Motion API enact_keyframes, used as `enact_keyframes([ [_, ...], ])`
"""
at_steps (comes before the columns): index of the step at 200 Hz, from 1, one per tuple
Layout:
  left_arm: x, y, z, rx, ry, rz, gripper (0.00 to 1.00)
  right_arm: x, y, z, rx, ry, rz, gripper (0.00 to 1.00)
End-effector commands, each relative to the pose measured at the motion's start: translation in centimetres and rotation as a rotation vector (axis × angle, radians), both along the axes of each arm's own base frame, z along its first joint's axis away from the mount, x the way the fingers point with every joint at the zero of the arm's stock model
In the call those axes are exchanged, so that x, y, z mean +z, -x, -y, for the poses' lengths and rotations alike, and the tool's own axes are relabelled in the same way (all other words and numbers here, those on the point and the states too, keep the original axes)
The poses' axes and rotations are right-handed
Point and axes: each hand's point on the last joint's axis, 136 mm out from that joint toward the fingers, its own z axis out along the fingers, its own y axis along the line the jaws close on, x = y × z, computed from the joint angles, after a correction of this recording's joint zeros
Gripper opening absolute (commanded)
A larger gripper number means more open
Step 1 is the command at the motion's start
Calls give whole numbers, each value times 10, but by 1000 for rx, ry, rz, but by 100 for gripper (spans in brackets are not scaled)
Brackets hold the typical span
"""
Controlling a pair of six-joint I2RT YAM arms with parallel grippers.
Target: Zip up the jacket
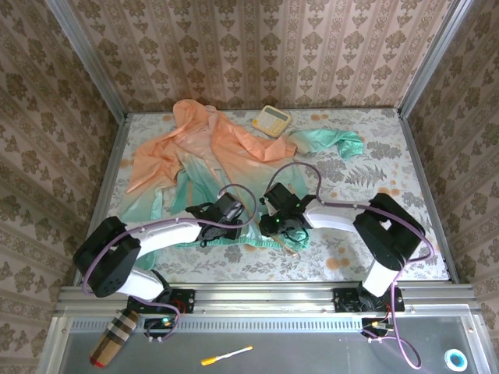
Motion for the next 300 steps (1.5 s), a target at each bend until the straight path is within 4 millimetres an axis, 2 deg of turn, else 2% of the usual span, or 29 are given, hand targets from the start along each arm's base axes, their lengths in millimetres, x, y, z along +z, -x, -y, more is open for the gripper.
enact_keyframes([
  [1, 4, -7, -3, 6, -23, 61, 31, -6, 1, -9, -9, -27, -39, 9],
  [18, 12, -9, -9, 27, -24, 94, 9, -16, 2, -3, -31, 4, -53, 7],
  [30, 22, -9, -12, 35, 5, 128, 0, -21, 3, 1, -43, 20, -58, 7],
  [55, 44, -5, -18, 40, 106, 165, 0, -29, 5, 5, -52, 43, -67, 8],
  [89, 51, 5, -21, 57, 287, 101, 0, -30, 4, 4, -73, 32, -67, 8],
  [102, 51, 9, -20, 72, 386, 63, 0, -20, 1, 1, -85, 4, -56, 10],
  [111, 54, 11, -20, 79, 460, 43, 0, -12, 0, 0, -94, -15, -43, 15],
  [121, 54, 13, -21, 93, 524, 18, 0, 0, -4, 0, -109, -25, -15, 21],
  [147, 66, 17, -29, 120, 620, -31, 0, 36, -15, -3, -112, -56, 56, 29],
  [162, 72, 20, -30, 111, 672, -53, 0, 56, -21, -13, -101, -100, 80, 33],
  [179, 78, 23, -28, 90, 725, -86, 0, 76, -25, -26, -89, -161, 82, 43],
  [205, 83, 20, -32, 105, 783, -109, 0, 101, -31, -45, -79, -238, 64, 47],
  [245, 97, 20, -27, 71, 927, -142, 0, 118, -37, -83, -83, -419, -51, 48],
  [300, 109, 14, -29, 32, 995, -161, 0, 121, -52, -109, -119, -505, -125, 53],
])
